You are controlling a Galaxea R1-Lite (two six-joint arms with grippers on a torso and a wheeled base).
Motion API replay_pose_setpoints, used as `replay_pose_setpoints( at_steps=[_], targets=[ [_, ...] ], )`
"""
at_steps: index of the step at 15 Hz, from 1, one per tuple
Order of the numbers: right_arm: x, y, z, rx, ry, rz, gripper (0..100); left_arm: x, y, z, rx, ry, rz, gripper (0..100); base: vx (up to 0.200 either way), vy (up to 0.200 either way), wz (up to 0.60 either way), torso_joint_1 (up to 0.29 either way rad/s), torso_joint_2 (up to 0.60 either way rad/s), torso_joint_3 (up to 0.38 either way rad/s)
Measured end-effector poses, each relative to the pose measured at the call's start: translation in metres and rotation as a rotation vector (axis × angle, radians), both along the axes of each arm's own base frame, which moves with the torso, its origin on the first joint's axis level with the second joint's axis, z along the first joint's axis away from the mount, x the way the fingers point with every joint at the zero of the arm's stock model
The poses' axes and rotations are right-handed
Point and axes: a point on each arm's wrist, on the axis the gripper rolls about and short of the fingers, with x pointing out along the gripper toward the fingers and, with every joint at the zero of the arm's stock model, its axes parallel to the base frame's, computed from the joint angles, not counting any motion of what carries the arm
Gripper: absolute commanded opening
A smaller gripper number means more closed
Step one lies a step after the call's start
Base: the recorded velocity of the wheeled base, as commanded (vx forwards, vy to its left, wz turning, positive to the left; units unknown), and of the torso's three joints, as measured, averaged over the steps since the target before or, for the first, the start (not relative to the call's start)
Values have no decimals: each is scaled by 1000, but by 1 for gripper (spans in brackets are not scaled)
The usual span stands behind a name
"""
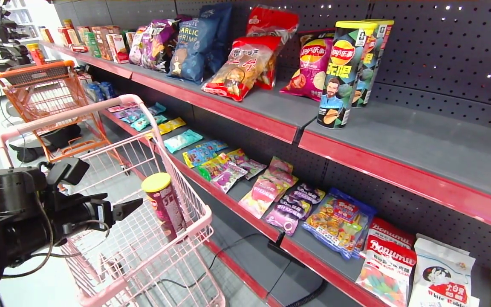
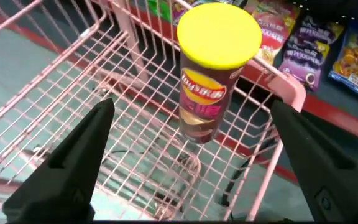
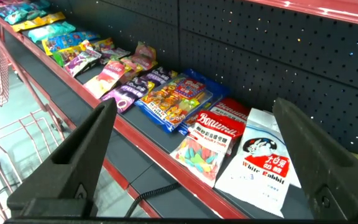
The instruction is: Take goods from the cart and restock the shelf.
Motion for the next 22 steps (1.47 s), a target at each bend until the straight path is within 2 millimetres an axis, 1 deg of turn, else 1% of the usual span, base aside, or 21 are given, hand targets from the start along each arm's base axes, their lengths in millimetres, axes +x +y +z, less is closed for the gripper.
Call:
replay_pose_setpoints(
  at_steps=[2,6,8,10,12,14,18,21,22],
  targets=[
    [0,0,0,0,0,0,100,12,4,-10,14,20,-34,100,0,0,0,0,0,0],
    [0,0,0,-2,0,0,100,29,10,-33,69,41,-129,100,0,0,0,0,0,0],
    [0,0,0,-2,0,-1,100,40,11,-40,75,20,-145,100,0,0,0,0,0,0],
    [0,0,0,-2,0,0,100,55,11,-46,78,-20,-182,100,0,0,0,0,0,0],
    [0,0,0,-2,0,0,100,67,7,-53,75,-35,-240,100,0,0,0,0,0,0],
    [0,0,0,-3,0,0,100,72,2,-60,75,-31,-270,100,0,0,0,0,0,0],
    [0,0,0,-3,-1,0,100,89,-10,-64,81,-54,-314,100,0,0,0,0,0,0],
    [0,0,0,-2,-1,0,100,95,-22,-68,85,-53,-342,100,0,0,0,0,0,0],
    [0,0,0,-3,-2,0,100,95,-24,-70,87,-50,-347,0,0,0,0,0,0,0]
  ],
)
